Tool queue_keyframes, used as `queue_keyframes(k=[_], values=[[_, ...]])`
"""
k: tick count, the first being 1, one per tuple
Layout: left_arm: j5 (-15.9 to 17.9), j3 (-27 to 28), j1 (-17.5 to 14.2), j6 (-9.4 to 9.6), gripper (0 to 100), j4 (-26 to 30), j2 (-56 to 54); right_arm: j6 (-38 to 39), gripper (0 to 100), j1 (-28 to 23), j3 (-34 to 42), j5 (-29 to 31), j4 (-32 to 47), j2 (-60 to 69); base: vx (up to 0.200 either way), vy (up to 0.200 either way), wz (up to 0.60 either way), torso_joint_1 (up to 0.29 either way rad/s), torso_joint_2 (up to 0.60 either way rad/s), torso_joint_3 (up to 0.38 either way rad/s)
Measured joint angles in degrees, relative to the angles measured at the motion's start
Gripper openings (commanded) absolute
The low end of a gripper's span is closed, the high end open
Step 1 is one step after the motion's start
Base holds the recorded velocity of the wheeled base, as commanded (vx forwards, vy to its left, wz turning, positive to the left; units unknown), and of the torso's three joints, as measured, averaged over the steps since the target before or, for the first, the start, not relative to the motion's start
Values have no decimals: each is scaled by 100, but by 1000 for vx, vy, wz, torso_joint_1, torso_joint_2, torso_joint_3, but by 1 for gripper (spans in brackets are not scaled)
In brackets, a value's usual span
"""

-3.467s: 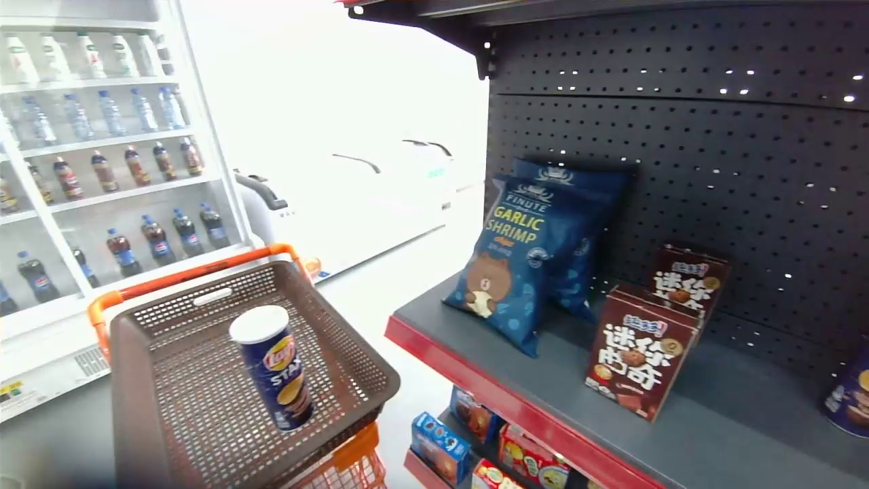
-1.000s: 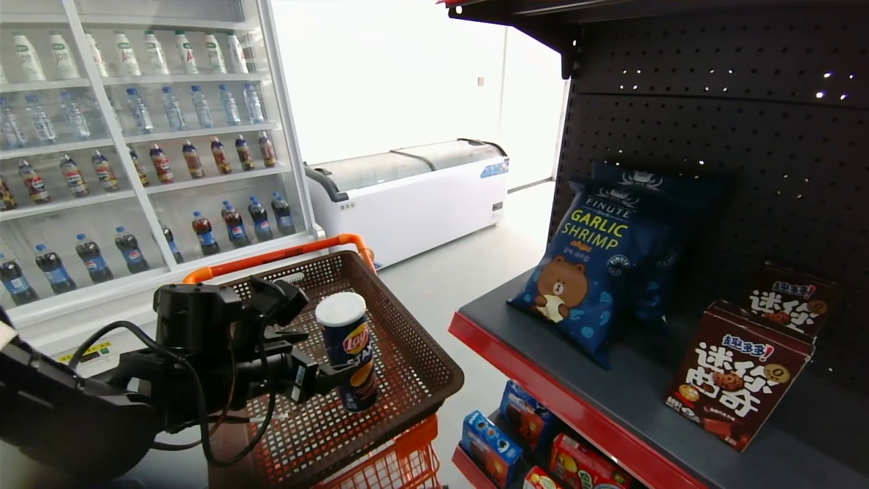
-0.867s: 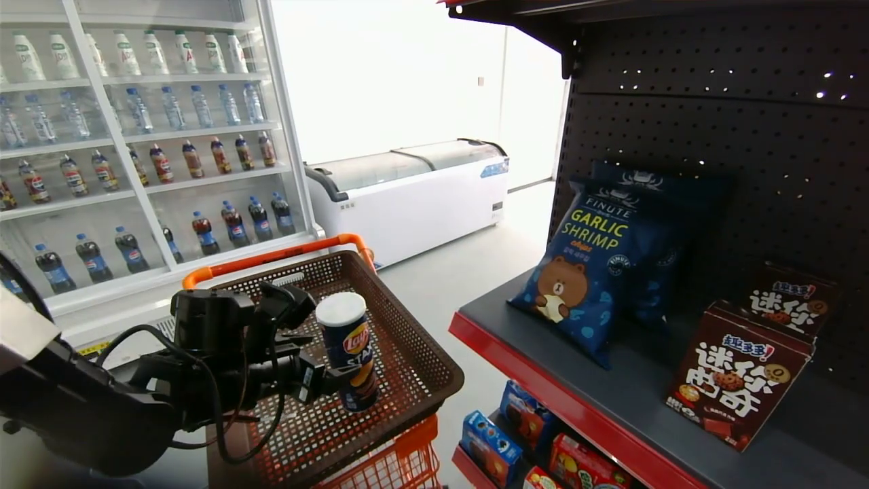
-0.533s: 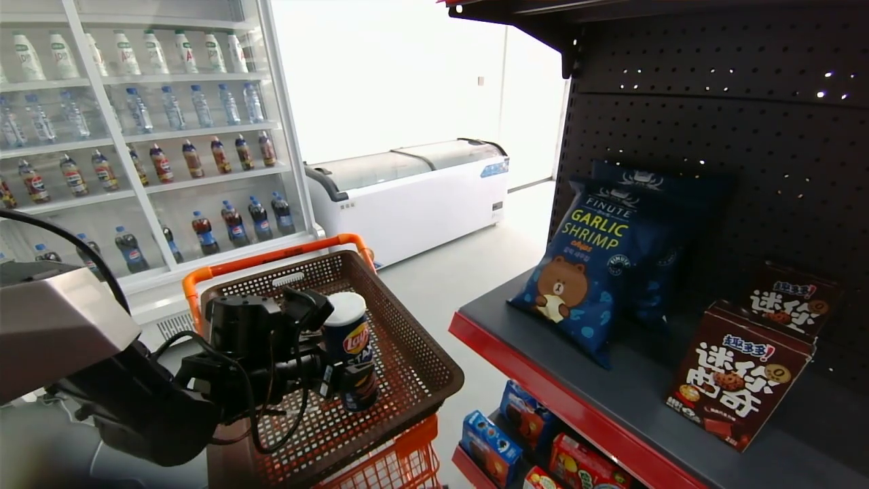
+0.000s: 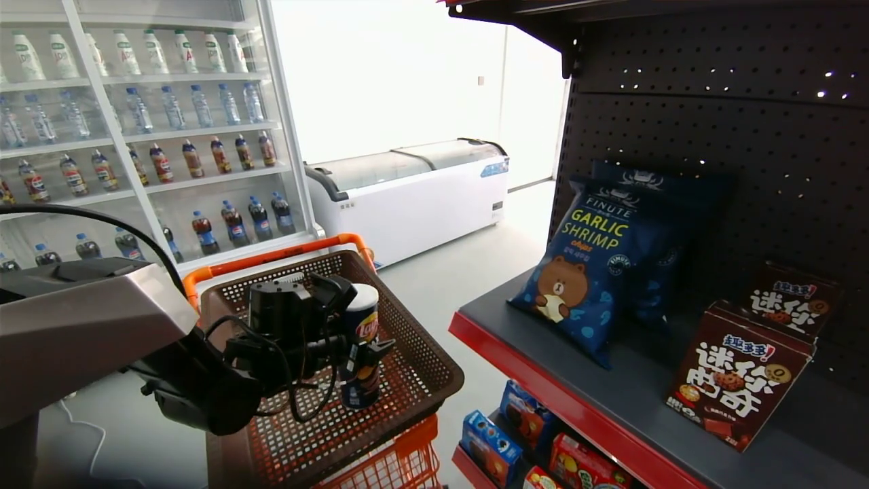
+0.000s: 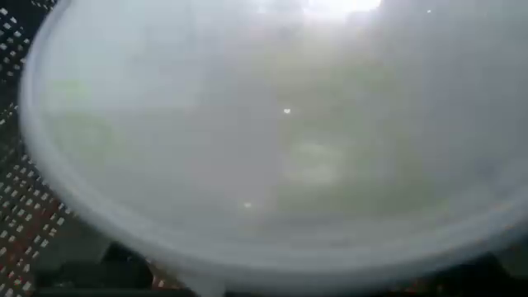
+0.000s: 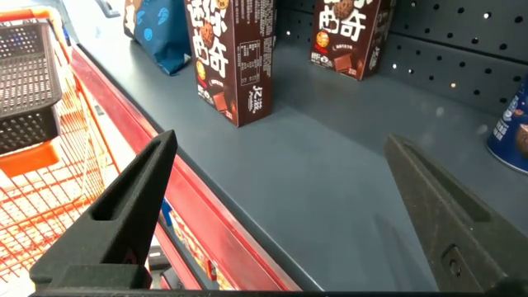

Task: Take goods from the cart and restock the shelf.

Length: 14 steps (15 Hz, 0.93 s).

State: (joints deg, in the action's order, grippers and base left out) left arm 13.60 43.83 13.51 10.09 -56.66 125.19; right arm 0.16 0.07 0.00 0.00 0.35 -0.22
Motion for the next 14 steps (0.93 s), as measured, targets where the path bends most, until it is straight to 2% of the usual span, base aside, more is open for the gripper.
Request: queue_keyframes(k=[3, 4, 8, 12, 14], values=[[0, 77, 63, -2, 100, 15, 83, 2, 100, -2, 0, 0, -2, 0, 0, 0, 0, 0, 0, 0], [0, 107, 88, -5, 0, 15, 102, 2, 100, -2, 0, 0, 0, 0, 0, 0, 0, 0, 0, 0], [11, 341, 112, -5, 0, 28, 130, 2, 100, 2, 0, 0, 0, 0, 0, 0, 0, 0, 0, 0], [-66, 250, 137, -13, 0, 30, 56, 2, 100, -2, 0, 0, -2, 0, 0, 0, 0, 0, 0, 0], [-134, 251, 154, -20, 0, 313, -189, 2, 100, 2, 0, 0, 0, 0, 0, 0, 0, 0, 0, 0]])
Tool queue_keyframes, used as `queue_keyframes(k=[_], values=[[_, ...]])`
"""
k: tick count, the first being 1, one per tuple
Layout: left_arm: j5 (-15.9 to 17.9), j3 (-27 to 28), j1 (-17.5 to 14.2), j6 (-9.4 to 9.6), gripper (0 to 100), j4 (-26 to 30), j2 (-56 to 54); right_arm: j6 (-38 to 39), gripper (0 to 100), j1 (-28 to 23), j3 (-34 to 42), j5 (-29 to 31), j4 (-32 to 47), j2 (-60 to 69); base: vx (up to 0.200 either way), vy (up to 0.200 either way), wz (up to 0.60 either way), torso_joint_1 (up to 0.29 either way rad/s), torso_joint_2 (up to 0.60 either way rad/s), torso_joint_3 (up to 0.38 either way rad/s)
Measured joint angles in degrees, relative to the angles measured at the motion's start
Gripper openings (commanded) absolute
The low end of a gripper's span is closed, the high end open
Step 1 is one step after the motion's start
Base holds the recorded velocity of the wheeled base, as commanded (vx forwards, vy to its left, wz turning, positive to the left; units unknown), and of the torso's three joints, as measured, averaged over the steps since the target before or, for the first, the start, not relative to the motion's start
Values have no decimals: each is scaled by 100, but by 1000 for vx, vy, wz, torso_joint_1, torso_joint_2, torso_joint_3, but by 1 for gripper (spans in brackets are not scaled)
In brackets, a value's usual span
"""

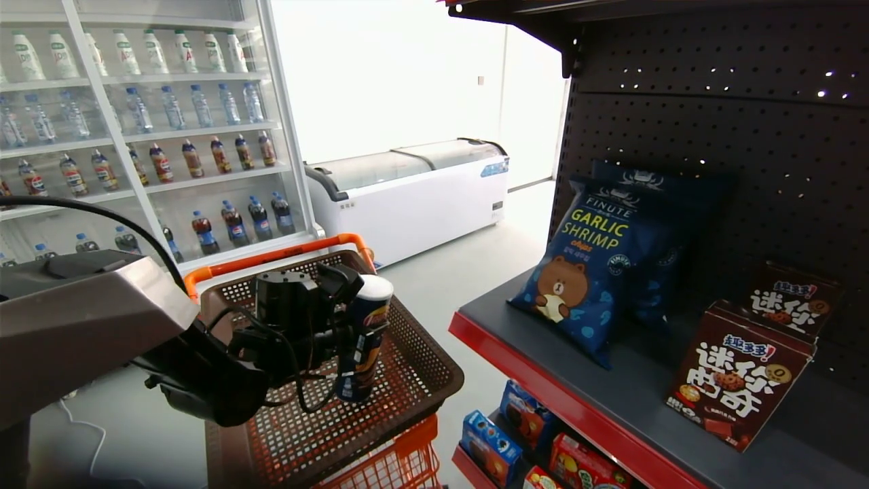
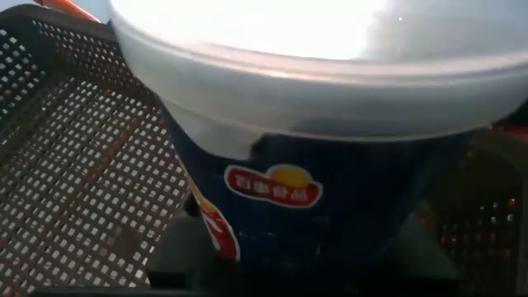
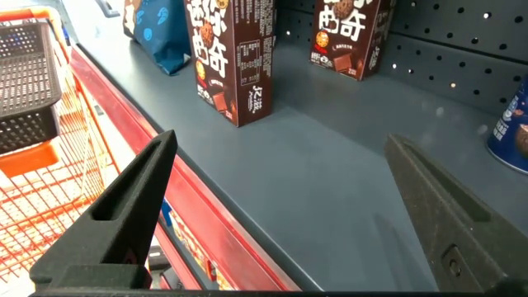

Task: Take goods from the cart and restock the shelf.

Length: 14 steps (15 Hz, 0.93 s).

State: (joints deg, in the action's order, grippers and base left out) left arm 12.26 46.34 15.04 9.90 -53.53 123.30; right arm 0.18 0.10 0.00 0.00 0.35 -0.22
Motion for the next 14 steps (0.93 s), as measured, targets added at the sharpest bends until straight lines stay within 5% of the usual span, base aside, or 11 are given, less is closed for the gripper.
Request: queue_keyframes(k=[4, 9, 14], values=[[90, 358, 74, -132, 0, 1697, -767, 0, 100, -5, 0, 0, -2, 0, 0, 0, 0, 0, 0, 0], [361, 663, 173, -240, 0, 3148, -2019, -2, 100, 0, 0, 0, -2, 0, 0, 0, 0, 0, 0, 0], [801, 247, 369, -664, 0, 2583, -2894, 0, 100, -7, 0, 0, -2, 0, 0, 0, 0, 0, 0, 0]])
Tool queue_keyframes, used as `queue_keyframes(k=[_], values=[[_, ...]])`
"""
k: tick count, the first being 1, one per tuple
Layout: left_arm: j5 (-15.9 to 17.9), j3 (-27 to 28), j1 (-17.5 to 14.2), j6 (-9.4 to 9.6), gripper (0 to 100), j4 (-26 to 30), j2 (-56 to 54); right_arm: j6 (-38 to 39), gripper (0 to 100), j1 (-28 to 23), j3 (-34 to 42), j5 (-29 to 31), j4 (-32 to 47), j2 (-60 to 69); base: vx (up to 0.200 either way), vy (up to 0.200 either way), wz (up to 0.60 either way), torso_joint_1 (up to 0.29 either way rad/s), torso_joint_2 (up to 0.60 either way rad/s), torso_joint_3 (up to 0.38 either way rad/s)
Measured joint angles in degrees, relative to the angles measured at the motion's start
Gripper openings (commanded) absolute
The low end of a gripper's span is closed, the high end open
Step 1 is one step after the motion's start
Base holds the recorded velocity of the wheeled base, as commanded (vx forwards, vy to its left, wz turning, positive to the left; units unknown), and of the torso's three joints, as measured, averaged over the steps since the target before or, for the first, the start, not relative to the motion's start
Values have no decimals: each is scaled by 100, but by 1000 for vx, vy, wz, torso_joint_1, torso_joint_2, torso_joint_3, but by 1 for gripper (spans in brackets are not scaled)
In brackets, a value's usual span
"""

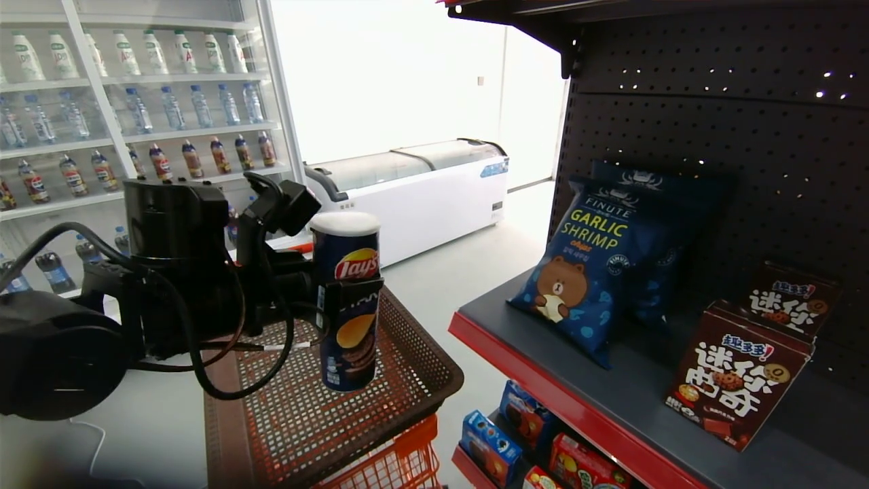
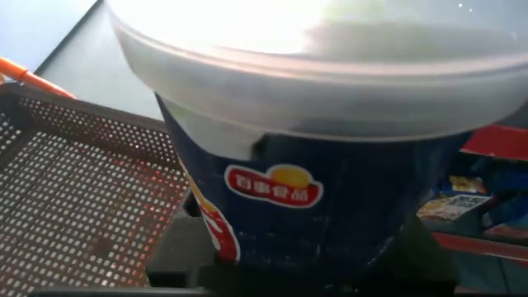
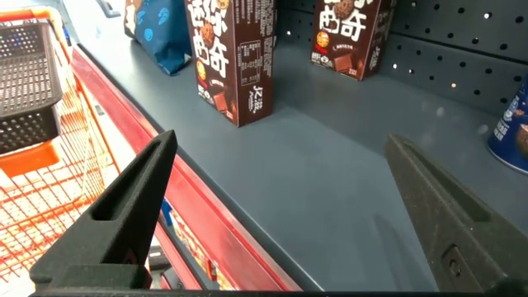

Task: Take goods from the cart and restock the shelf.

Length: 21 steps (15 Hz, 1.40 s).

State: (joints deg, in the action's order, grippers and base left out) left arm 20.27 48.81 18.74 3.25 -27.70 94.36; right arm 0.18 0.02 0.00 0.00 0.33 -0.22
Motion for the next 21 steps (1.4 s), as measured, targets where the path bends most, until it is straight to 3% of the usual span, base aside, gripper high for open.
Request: queue_keyframes(k=[3, 5, 7, 9, 11, 14, 16, 21], values=[[169, -339, -46, -22, 0, 68, -450, 0, 100, 2, 0, 0, 0, 0, 0, 0, 0, 0, 0, 0], [553, -606, -278, -6, 0, 52, -666, 0, 100, 7, 0, 0, 2, 0, 0, 0, 0, 0, 0, 0], [734, -725, -566, 5, 0, 30, -830, 0, 100, 5, 0, -5, 0, 0, 0, 0, 0, 0, 0, 0], [1140, -756, -617, 49, 0, -35, -908, -5, 100, 2, 0, -5, 0, 0, 0, 0, 0, 0, 0, 0], [1440, -711, -586, 148, 0, -257, -916, -5, 100, 2, 0, -7, 2, 0, 0, 0, 0, 0, 0, 0], [1492, -502, -571, 134, 0, -282, -803, 0, 100, 7, 0, -10, 2, 0, 0, 0, 0, 0, 0, 0], [1892, -286, -557, 115, 0, -252, -688, -5, 100, 2, 0, -7, 2, 0, 0, 0, 0, 0, 0, 0], [2158, -85, -168, 71, 0, -282, -354, -2, 100, 7, 0, -7, 0, 0, 0, 0, 0, 0, 0, 0]])
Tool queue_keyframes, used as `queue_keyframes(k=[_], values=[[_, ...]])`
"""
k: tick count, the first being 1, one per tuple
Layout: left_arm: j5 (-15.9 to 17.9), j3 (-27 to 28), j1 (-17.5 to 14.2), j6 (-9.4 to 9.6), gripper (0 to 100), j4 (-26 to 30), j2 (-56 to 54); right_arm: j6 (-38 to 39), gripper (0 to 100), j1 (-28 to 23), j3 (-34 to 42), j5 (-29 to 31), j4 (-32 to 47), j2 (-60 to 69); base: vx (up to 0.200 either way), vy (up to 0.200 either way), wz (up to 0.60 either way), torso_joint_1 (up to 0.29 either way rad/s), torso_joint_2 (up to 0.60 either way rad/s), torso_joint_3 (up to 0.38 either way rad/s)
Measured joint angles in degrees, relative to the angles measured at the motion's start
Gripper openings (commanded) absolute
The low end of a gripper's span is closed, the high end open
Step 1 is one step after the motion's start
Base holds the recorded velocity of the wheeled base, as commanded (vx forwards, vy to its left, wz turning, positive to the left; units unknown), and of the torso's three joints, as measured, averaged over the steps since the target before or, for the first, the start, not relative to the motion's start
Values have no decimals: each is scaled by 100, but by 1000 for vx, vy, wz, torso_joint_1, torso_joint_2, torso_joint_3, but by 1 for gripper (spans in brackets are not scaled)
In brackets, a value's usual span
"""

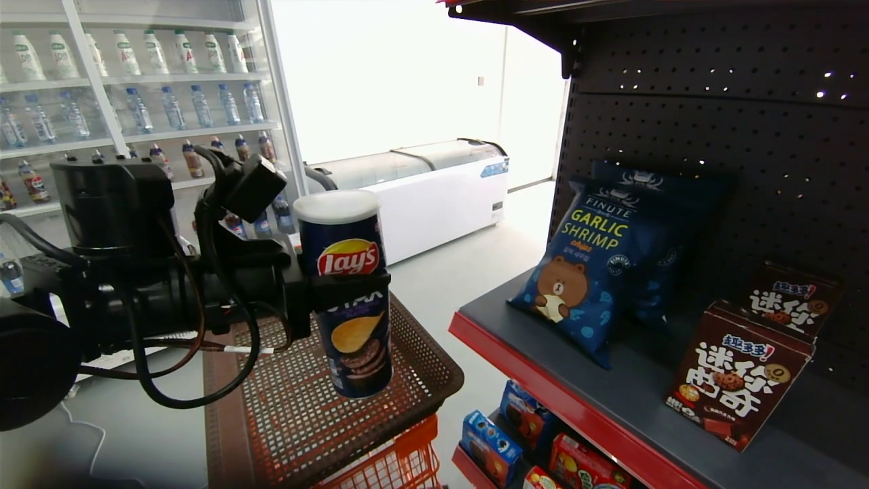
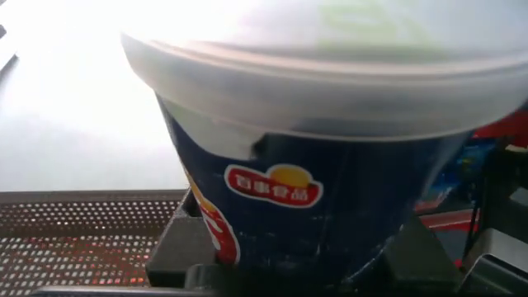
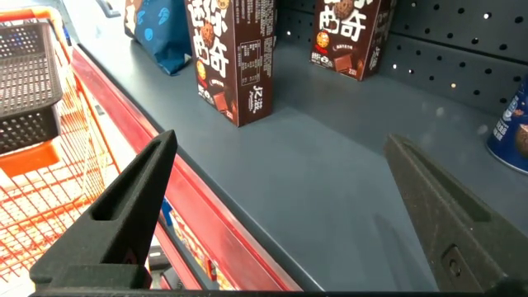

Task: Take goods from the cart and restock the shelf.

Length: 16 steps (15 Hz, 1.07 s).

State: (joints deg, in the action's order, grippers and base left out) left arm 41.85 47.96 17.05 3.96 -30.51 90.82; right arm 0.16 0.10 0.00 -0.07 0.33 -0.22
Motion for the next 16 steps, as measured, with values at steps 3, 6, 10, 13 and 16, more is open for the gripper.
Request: queue_keyframes(k=[3, 6, 10, 13, 16], values=[[301, 69, 107, -2, 0, 0, 166, 0, 100, 0, 0, 0, 2, 0, 0, 0, 0, 0, 0, 0], [816, 94, 194, -2, 0, -2, 229, 0, 100, -5, 0, 0, 2, 0, 0, 0, 0, 0, 0, 0], [930, 99, 216, -2, 0, 6, 251, 2, 100, -2, 0, 0, 0, 0, 0, 0, -300, 2, 0, 1], [950, 101, 216, -2, 0, 13, 256, 2, 100, -5, 0, 0, 2, 0, 0, 0, -600, 3, 2, 2], [957, 101, 267, -2, 0, 16, 271, 2, 100, 0, 0, 0, -1, 0, 0, 0, -600, 1, 1, -1]])
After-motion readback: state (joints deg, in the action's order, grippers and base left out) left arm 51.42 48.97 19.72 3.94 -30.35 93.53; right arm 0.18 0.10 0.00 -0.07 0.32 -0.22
